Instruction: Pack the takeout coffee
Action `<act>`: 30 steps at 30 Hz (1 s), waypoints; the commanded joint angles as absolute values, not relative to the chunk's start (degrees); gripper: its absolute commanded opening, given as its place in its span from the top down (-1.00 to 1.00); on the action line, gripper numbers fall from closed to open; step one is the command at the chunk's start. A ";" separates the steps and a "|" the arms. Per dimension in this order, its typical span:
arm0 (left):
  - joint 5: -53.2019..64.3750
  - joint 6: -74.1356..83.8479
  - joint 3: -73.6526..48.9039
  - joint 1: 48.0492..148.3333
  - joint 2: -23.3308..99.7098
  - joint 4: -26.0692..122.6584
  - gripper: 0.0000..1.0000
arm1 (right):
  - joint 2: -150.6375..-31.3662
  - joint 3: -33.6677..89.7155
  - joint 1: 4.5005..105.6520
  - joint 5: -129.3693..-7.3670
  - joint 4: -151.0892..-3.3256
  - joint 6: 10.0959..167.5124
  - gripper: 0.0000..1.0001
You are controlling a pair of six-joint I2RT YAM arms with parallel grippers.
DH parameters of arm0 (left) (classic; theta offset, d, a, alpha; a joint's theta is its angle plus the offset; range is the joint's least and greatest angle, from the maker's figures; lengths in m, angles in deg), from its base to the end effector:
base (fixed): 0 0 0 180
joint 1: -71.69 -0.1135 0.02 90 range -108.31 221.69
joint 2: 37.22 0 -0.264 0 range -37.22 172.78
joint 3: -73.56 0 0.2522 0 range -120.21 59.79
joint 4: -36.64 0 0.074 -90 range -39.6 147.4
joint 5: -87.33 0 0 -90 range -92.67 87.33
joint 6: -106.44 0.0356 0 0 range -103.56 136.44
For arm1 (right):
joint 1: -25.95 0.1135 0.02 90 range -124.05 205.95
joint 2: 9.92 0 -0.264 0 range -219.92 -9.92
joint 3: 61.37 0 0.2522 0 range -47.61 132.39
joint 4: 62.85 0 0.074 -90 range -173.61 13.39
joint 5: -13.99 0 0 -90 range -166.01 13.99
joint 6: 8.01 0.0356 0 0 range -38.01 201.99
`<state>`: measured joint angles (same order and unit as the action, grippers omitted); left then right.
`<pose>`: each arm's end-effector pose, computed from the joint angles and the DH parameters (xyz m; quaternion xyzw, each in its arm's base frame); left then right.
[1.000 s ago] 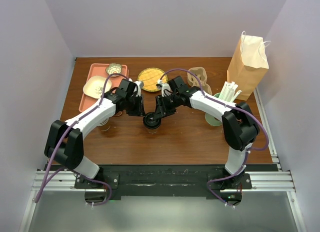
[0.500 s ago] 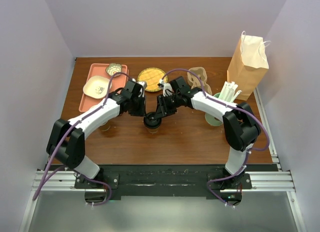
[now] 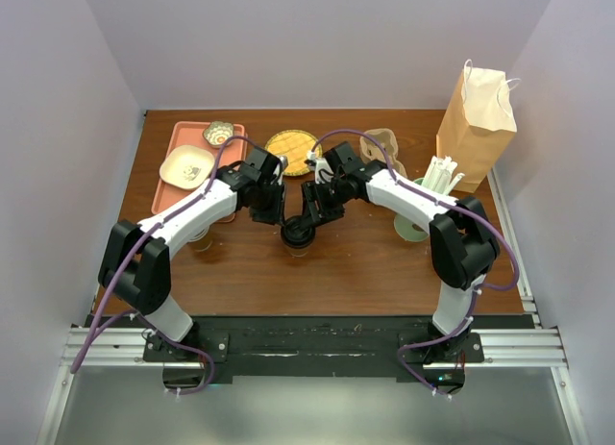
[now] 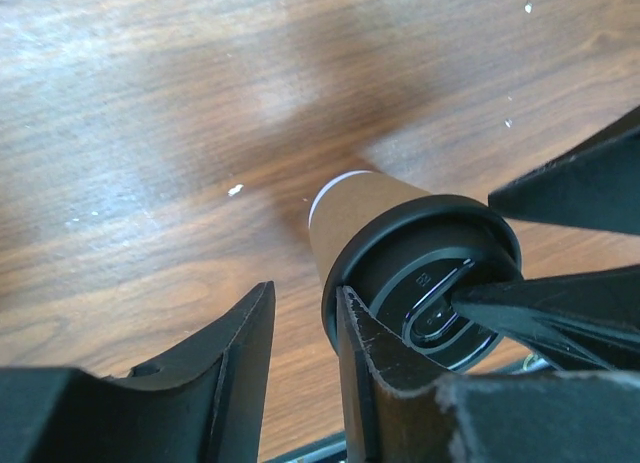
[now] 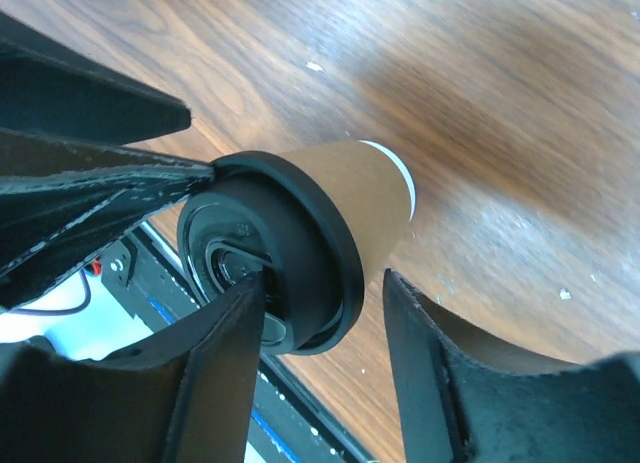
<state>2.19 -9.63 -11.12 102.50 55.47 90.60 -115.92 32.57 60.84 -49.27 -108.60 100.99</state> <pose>0.2850 -0.1734 0.2454 0.0503 0.9681 -0.1514 0.1932 0.3155 0.2395 0.2250 -0.1927 0.9169 0.3203 0.1398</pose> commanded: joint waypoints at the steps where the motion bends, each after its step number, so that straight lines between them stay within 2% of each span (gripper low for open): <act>1: 6.73 -11.42 -13.16 103.16 54.63 90.30 0.26 | -115.30 35.44 60.58 -52.81 -113.43 100.71 -0.12; 7: 9.19 -12.74 -12.36 102.81 52.61 87.67 0.11 | -114.34 37.55 60.40 -52.89 -114.75 101.06 -0.21; 15: 8.93 -12.83 -14.74 101.93 52.70 88.28 0.03 | -113.46 40.36 60.14 -55.61 -117.57 101.59 -0.36; 24: 6.73 -11.87 -15.44 101.75 51.12 88.72 -0.15 | -112.32 44.23 59.88 -63.61 -123.98 101.85 -0.40; 27: 6.64 -9.15 -15.27 101.75 49.62 88.19 -0.31 | -110.12 45.90 59.88 -66.60 -126.18 103.16 -0.40; 28: 7.34 -8.01 -14.65 101.75 48.58 86.89 -0.46 | -109.33 46.51 59.88 -67.30 -127.66 103.61 -0.40; 30: 9.37 -4.75 -13.51 102.80 46.99 83.64 -0.65 | -106.26 48.27 59.88 -69.67 -129.60 104.57 -0.41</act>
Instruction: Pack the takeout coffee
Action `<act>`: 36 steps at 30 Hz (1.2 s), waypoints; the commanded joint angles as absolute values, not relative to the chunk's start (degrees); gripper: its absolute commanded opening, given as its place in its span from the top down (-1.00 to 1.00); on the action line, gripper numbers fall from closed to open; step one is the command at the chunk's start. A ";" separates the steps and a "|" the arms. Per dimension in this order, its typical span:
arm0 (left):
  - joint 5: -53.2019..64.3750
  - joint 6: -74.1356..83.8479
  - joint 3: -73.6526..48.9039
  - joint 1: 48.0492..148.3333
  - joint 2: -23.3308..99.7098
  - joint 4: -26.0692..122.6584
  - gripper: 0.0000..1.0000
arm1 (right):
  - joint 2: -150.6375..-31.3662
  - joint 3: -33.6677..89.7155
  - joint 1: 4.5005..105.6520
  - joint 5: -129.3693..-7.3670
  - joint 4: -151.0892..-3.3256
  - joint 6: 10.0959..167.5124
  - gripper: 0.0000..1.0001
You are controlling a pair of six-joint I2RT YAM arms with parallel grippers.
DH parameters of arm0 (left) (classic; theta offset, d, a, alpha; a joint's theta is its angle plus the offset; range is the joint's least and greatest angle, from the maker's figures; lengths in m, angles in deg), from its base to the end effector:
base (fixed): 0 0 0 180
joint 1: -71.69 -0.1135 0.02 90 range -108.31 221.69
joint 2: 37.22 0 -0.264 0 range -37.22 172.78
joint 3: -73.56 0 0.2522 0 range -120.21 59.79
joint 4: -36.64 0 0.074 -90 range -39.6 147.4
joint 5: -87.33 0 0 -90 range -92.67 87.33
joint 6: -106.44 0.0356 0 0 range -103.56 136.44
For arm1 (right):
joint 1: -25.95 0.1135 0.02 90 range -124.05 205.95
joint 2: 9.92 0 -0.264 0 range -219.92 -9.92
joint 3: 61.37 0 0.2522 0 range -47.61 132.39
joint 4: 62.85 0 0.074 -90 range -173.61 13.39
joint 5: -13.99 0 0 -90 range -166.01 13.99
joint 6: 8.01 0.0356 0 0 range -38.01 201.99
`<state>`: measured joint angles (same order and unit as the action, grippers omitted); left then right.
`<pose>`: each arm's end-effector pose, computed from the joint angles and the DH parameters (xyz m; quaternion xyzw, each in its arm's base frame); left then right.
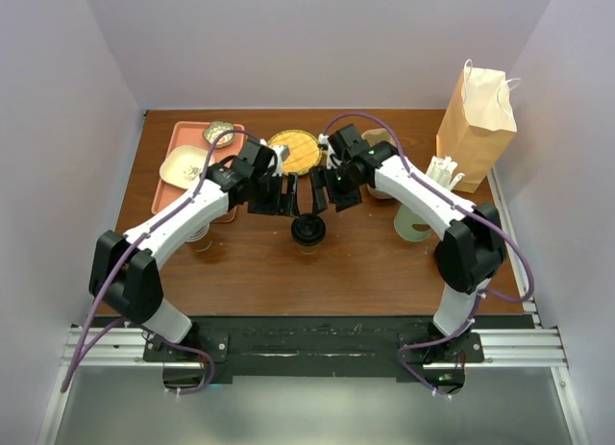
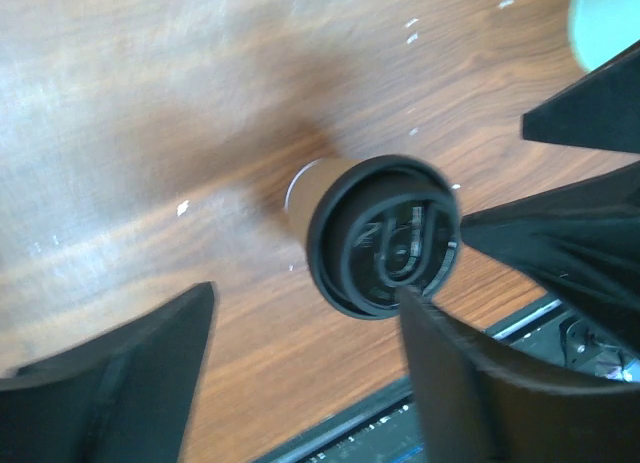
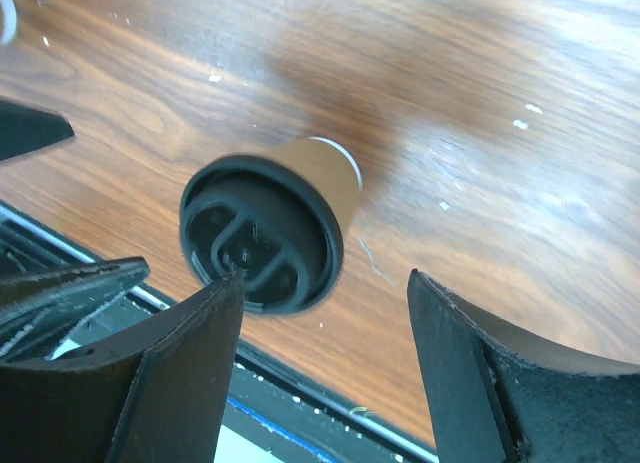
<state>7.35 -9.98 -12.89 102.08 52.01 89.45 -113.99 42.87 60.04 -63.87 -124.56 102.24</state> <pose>0.2815 -0.1723 0.2753 0.0588 0.9501 -0.2135 0.2195 0.3173 0.2238 0.2747 -0.1419 0.9537 0.2028 0.1707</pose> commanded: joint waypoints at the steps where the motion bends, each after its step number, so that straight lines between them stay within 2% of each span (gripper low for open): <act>1: 7.80 -4.05 -13.33 103.68 45.94 83.27 -0.69 | -105.12 48.71 59.88 -70.38 -129.96 104.75 -0.42; 3: 0.60 -0.71 -14.12 107.97 45.75 83.97 -0.80 | -100.73 49.51 59.79 -73.19 -130.57 105.45 -0.43; 7: -8.89 4.12 -17.27 115.09 48.73 85.46 -0.88 | -93.43 49.86 59.87 -77.85 -131.89 106.25 -0.56; 10: -10.14 6.41 -18.77 117.04 51.80 86.70 -0.93 | -88.68 49.77 59.88 -80.66 -132.86 106.69 -0.60; 12: -10.58 6.85 -18.95 117.22 52.95 86.61 -0.96 | -86.66 49.68 59.88 -82.41 -133.21 106.86 -0.72; 16: -9.97 7.82 -19.75 117.39 55.59 86.87 -0.98 | -82.97 49.86 59.88 -84.70 -133.56 107.39 -0.75; 31: -5.58 8.97 -17.99 117.75 58.58 85.29 -0.83 | -81.90 48.81 59.88 -86.12 -131.63 108.53 -0.76; 36: -1.46 8.00 -17.11 117.75 59.11 83.71 -0.65 | -81.73 49.33 59.87 -86.47 -131.72 108.80 -0.76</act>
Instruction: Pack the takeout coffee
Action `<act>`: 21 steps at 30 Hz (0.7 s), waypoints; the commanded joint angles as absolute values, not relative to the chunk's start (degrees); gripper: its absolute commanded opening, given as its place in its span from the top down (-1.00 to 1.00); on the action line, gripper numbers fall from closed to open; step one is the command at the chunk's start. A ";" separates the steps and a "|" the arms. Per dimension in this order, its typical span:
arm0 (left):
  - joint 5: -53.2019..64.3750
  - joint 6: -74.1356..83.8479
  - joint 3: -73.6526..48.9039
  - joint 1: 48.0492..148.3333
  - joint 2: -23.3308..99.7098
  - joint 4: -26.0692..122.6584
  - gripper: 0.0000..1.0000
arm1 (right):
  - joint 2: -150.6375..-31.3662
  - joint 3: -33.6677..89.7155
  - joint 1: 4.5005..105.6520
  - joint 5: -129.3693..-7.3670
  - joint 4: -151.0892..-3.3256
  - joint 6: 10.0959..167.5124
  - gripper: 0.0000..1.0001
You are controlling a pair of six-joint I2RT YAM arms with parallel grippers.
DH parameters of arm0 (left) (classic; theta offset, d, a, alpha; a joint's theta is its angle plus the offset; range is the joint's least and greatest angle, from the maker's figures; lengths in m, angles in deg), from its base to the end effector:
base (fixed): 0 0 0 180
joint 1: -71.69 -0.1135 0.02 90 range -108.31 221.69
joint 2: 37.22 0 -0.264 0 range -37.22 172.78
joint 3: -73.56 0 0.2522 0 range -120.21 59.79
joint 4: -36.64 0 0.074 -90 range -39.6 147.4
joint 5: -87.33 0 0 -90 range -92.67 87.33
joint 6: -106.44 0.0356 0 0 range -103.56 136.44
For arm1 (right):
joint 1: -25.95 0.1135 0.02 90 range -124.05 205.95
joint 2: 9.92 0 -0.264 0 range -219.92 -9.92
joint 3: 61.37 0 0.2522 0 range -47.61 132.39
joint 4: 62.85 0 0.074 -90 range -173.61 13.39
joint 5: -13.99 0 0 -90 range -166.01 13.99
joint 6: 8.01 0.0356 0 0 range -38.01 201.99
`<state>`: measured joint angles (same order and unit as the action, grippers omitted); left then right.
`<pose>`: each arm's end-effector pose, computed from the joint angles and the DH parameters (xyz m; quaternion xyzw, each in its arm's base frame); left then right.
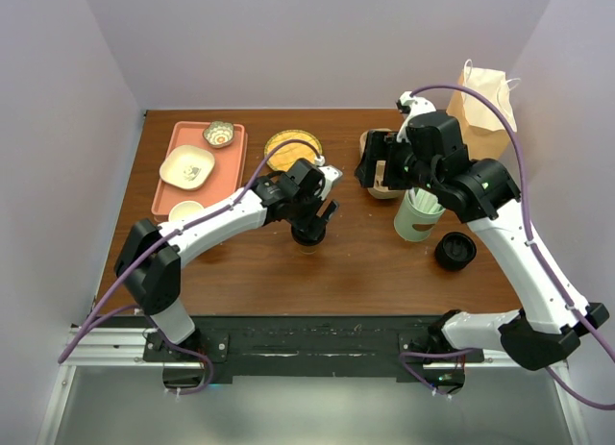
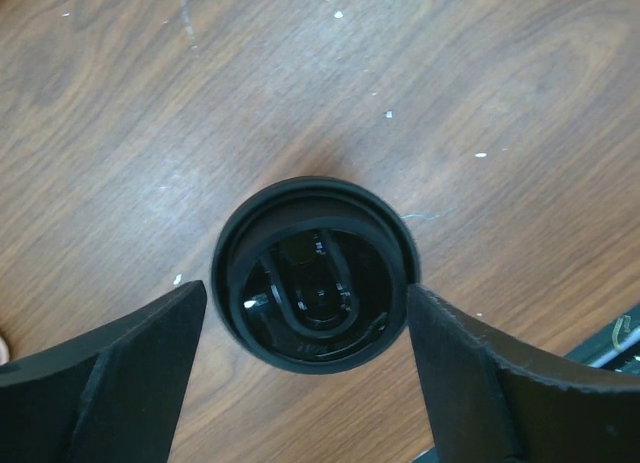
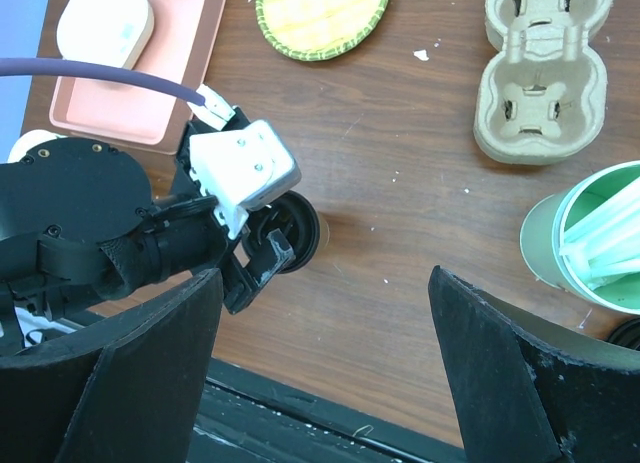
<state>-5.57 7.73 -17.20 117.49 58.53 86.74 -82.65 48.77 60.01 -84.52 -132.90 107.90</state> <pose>0.2525 -0.2571 0.2644 0.2961 0.9065 -0.1159 0.2776 0.1967 0.1266 0.4599 -0.0267 0.8752 0.1828 0.4471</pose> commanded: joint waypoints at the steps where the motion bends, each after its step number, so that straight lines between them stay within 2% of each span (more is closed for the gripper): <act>1: 0.30 7.48 -17.20 117.75 59.20 83.71 -0.62 | -81.47 49.42 59.88 -86.82 -131.81 108.62 -0.76; 6: 2.42 5.98 -16.85 118.36 60.08 83.18 -0.48 | -81.29 49.51 59.88 -87.61 -132.60 108.36 -0.76; 14: 2.77 5.28 -16.49 119.24 60.69 81.52 -0.43 | -79.97 48.81 59.88 -88.14 -132.60 108.27 -0.76; 19: 3.65 4.22 -19.30 120.12 62.10 80.54 -0.43 | -79.62 48.89 59.88 -88.93 -132.86 107.66 -0.76; 21: 3.22 3.69 -20.88 120.03 61.58 80.63 -0.54 | -79.79 48.81 59.79 -88.41 -133.21 107.30 -0.76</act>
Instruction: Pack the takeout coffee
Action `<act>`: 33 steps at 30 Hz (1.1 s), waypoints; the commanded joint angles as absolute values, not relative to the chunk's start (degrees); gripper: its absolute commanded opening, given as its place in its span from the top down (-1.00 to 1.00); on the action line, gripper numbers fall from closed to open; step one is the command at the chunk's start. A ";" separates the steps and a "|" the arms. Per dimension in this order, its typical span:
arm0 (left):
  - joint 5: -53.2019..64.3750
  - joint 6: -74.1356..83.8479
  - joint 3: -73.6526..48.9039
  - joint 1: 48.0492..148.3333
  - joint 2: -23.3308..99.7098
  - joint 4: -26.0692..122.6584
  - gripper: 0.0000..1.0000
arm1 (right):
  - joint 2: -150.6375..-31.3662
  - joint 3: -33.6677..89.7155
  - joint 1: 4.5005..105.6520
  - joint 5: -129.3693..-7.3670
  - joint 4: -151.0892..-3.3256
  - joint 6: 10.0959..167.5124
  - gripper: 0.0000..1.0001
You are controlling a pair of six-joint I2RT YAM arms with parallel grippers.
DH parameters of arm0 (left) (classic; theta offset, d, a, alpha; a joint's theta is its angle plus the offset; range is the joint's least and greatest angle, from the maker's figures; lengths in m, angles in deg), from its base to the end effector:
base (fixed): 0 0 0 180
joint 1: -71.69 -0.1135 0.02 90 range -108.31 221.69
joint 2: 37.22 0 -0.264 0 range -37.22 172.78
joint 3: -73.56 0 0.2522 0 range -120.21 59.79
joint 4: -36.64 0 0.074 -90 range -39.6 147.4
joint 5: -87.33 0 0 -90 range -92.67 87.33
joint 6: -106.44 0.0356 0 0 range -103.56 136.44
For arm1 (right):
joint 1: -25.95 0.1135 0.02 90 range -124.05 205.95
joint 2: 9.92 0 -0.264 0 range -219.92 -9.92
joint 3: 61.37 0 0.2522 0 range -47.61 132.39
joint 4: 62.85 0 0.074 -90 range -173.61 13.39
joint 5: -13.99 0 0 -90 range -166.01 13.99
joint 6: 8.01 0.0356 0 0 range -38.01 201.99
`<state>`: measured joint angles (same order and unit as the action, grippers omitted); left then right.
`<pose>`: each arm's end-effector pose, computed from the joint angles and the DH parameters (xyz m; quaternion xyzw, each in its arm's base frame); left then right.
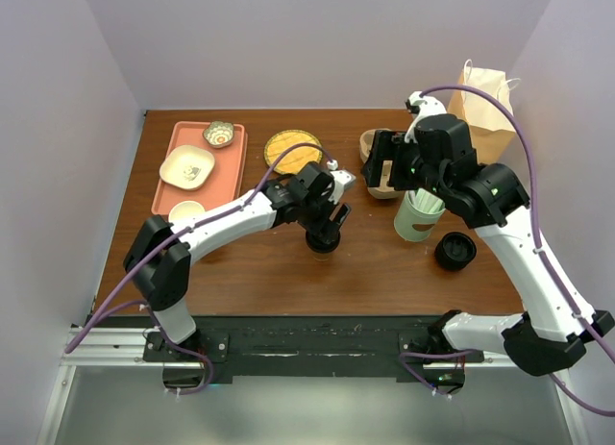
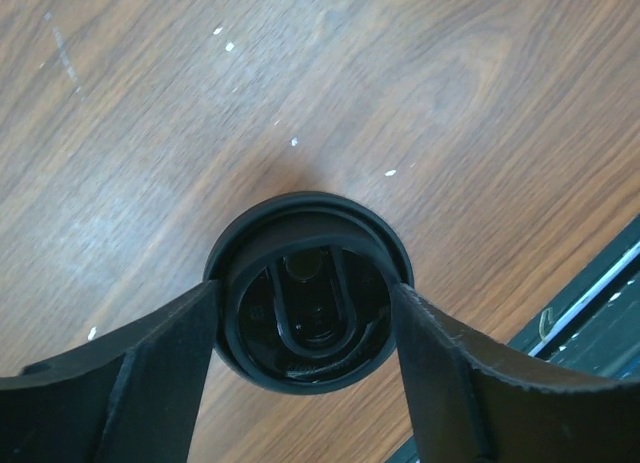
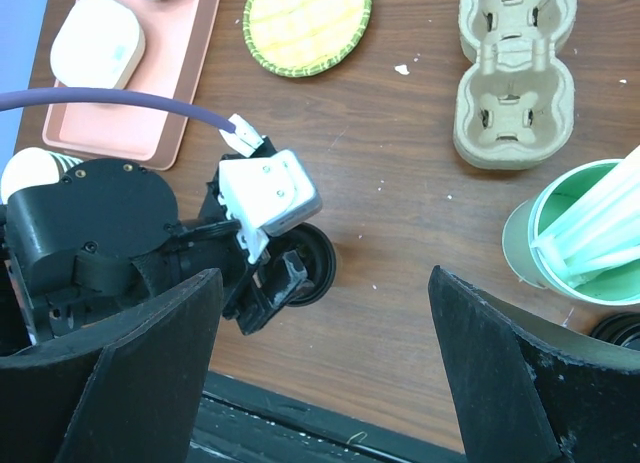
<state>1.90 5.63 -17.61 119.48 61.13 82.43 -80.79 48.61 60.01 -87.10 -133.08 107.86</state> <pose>0.2495 -0.2793 0.2558 0.3125 0.8946 -0.1883 0.2582 0.1881 0.1189 0.4657 -0.0145 0.8680 0.1714 0.4658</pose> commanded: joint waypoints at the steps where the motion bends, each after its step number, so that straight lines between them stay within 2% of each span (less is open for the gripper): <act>1: 2.52 3.52 -21.41 120.12 61.22 80.72 -0.57 | -79.79 48.72 59.87 -88.23 -133.39 107.13 -0.76; 7: 0.76 2.47 -26.07 119.86 59.55 82.91 -0.83 | -79.80 47.23 59.88 -86.12 -133.74 106.95 -0.76; 8: 0.49 2.11 -26.42 119.77 59.20 83.44 -0.99 | -79.79 46.88 59.79 -85.77 -133.48 107.12 -0.75; 13: -0.73 -2.01 -22.31 115.73 54.29 84.41 -1.00 | -79.79 44.94 59.79 -83.66 -132.16 108.35 -0.75; 18: 2.25 -4.30 -9.13 108.10 44.12 82.22 -1.00 | -82.34 43.98 59.96 -80.85 -131.02 109.85 -0.72; 23: -6.61 -4.57 -1.66 107.46 32.43 82.65 -1.00 | -83.66 34.76 60.05 -76.72 -125.93 109.76 -0.72; 28: -10.58 -5.19 0.56 107.55 22.65 81.78 -1.00 | -89.37 31.14 65.66 -78.38 -123.64 108.63 -0.74; 33: -15.06 -9.30 -3.92 107.55 17.01 84.58 -1.00 | -95.08 29.65 68.75 -79.26 -120.65 106.34 -0.78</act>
<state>-9.59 -5.21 0.22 107.40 19.56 84.18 -93.47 30.10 67.05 -78.82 -125.04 108.45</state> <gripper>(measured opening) 0.997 0.881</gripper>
